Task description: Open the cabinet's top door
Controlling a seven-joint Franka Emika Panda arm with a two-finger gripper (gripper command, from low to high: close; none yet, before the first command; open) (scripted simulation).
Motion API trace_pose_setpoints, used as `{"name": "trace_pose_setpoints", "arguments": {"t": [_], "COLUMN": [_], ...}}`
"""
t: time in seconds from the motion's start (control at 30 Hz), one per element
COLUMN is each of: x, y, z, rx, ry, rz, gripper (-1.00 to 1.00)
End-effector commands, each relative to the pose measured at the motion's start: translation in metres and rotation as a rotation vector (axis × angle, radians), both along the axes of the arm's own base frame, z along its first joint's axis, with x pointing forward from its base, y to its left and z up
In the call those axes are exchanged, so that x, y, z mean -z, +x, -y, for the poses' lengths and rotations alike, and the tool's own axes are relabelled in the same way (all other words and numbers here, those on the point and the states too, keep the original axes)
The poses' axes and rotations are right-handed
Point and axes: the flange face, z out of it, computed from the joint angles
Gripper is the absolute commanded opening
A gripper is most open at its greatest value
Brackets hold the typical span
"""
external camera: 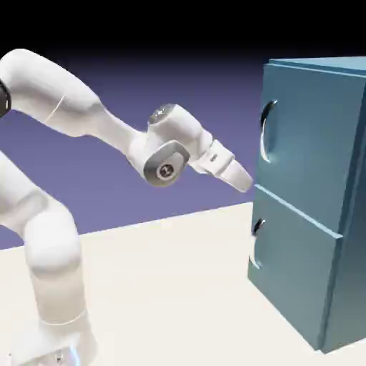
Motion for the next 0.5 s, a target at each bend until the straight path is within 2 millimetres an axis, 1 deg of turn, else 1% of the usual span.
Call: {"name": "trace_pose_setpoints", "arguments": {"t": [0.0, 0.23, 0.47], "x": [-0.003, -0.022, -0.036], "y": [0.0, -0.002, -0.008], "z": [0.003, 0.021, 0.033], "rx": [0.037, 0.281, 0.5], "ry": [0.038, 0.313, 0.602], "rz": [0.005, 0.046, 0.091], "gripper": [0.0, 0.0, 0.0]}}
